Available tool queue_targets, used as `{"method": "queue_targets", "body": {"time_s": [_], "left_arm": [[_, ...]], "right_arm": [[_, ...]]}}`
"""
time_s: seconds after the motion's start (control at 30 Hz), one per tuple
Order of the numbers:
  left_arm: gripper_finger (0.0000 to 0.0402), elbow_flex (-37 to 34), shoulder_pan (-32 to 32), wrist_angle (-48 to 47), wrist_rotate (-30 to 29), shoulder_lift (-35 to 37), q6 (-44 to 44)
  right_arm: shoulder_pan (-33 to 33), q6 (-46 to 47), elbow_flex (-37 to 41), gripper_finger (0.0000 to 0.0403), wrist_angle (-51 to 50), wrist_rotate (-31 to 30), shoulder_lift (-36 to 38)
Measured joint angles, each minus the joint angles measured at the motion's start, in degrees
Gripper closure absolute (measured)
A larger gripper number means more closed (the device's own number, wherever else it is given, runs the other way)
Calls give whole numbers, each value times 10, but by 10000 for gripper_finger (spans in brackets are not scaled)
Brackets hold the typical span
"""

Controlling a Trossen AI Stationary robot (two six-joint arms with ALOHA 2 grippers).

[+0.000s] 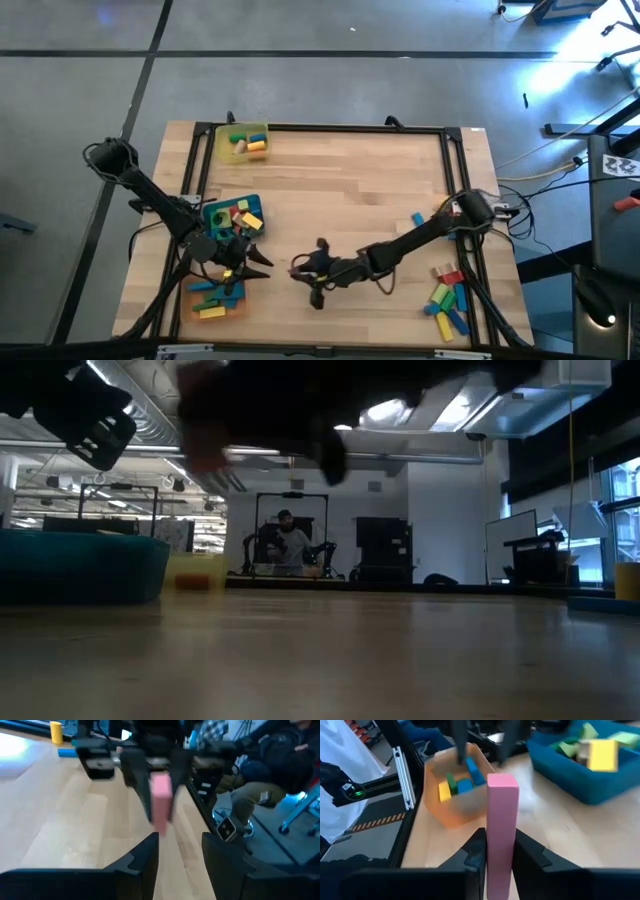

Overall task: Sort blocks by size
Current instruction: Put the pink block into the orange bin

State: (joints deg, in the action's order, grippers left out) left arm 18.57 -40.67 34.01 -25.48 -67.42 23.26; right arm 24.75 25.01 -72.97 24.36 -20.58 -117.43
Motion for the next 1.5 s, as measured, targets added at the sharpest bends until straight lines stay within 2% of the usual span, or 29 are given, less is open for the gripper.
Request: {"method": "queue_targets", "body": {"time_s": [0.1,0.27,0.37,0.97,1.1,1.27,1.4,1.5], "left_arm": [[266,0,9,0,-4,0,12],[266,0,18,6,-6,-1,19],[266,0,17,26,-6,-1,14],[270,0,55,79,-13,-23,-14],[292,0,59,105,-13,-36,-32],[357,0,59,106,-11,-36,-61],[362,0,59,104,-12,-35,-66],[362,0,52,97,-13,-24,-66]], "right_arm": [[0,-27,-52,330,2,-5,-31],[0,-60,-99,341,-9,-53,-53],[-5,-60,-102,339,-18,-72,-54],[-19,-58,-102,335,-3,-68,-54],[-20,-60,-102,336,-2,-65,-54],[-20,-55,-102,331,-1,-63,-54],[-19,-44,-102,313,3,-62,-54],[-20,-45,-102,280,15,-39,-54]]}}
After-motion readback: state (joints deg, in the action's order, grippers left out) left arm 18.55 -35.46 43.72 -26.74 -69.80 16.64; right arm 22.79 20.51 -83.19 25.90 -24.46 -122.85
